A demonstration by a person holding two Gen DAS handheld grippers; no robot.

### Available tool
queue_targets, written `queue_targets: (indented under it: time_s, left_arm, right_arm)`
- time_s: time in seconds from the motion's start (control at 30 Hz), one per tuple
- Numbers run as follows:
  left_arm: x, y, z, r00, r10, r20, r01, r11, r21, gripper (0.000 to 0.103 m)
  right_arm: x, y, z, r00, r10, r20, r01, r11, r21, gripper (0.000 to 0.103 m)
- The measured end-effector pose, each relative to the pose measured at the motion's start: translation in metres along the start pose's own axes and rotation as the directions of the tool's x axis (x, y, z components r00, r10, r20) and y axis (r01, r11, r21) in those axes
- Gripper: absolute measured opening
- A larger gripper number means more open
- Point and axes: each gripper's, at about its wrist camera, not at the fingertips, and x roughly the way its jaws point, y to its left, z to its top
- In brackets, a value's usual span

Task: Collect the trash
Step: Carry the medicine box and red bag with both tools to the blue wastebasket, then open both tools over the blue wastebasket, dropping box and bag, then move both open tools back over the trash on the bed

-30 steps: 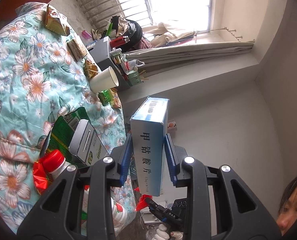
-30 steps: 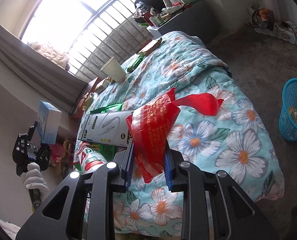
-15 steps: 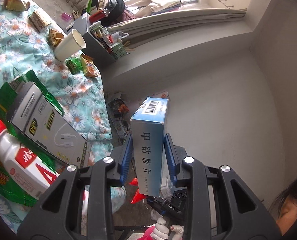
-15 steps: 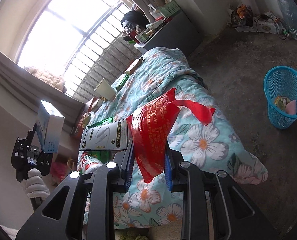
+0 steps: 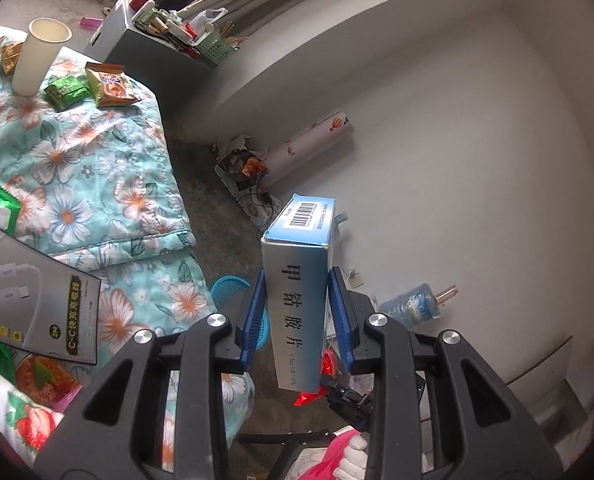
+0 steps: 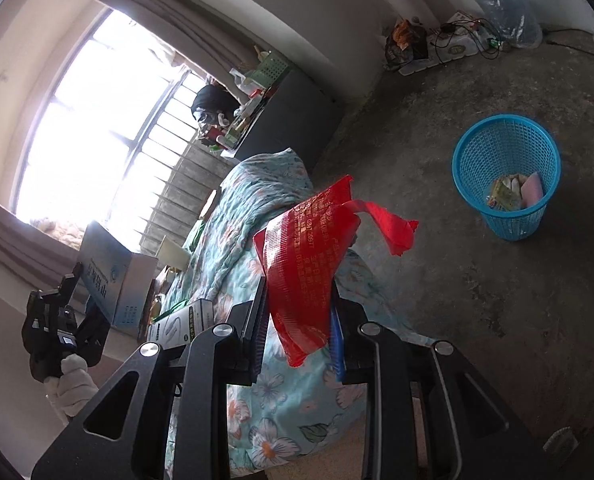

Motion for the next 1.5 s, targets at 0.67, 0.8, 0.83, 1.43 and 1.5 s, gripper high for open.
queue_targets:
  time_s: [0.67,0.8,0.83,1.43,1.5]
  left_arm:
    - [0.403,-0.061,-0.048,0.861,0.351,-0.369,-0.164,0.877,0.453,0.029]
    - [0.474,-0.039,-0.065,0.812,0.380,-0.444,-0.163,0.877,0.453,0.037]
    - [0.488,-0.031,-0.069,0.798,0.386,-0.463,-0.168,0.880,0.445,0.048]
    - [0.405,-0.075,-0.050,0.905,0.279,-0.322,-0.108,0.881,0.460,0.069]
    - [0.370,-0.089,-0.043,0.928,0.256,-0.272,-0.101,0.874,0.476,0.074]
  right_arm:
    - [0.073,-0.209,0.134,0.973,-0.230,-0.014,0.220,0.910,0.352,0.026]
    - [0.118,-0.249,0.170,0.966,-0.249,-0.065,0.255,0.899,0.357,0.041]
    - [0.130,-0.261,0.177,0.963,-0.257,-0.084,0.270,0.895,0.356,0.047]
    - [0.101,-0.271,0.143,0.928,-0.370,0.049,0.325,0.865,0.381,0.054]
    - [0.087,-0.238,0.134,0.923,-0.372,0.094,0.328,0.892,0.312,0.054]
